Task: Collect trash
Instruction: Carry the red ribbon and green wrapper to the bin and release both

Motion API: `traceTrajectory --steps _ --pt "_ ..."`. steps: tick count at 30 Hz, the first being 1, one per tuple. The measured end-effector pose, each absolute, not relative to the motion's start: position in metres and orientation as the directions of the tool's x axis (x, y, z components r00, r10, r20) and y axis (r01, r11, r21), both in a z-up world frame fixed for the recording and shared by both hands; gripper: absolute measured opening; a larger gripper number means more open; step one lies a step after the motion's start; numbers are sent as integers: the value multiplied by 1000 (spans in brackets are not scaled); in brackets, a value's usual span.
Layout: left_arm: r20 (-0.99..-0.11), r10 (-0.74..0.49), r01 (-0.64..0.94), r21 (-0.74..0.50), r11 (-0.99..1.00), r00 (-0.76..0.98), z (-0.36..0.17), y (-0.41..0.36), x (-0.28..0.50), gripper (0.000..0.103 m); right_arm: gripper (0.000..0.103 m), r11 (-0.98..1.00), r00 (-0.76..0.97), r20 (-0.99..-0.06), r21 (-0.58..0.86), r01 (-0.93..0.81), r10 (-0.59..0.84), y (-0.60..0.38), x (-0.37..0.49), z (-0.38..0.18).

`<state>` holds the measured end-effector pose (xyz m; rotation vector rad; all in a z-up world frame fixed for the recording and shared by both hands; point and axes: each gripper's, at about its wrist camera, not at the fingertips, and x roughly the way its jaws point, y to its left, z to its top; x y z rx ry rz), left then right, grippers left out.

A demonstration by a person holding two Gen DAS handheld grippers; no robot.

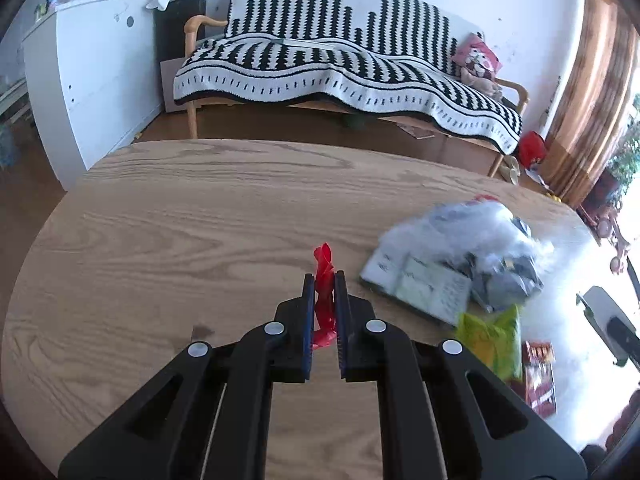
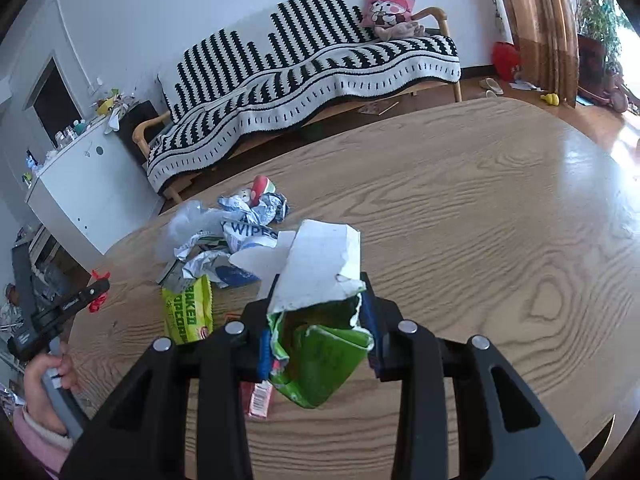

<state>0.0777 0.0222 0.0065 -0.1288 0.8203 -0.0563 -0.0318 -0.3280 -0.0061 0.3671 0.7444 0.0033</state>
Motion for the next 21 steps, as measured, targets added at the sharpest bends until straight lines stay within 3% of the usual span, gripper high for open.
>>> traceTrajectory --steps 8,15,21 --pt "-707 -91 3 -124 992 701 4 26 27 8 35 921 778 -604 379 91 172 -336 -44 -13" --pt "-700 -88 -17 -143 990 709 -5 32 7 8 35 960 841 -532 275 56 103 -321 -65 -13" --pt "-722 -109 9 -140 990 683 -17 24 7 8 35 951 832 -548 294 101 81 -331 -66 -17"
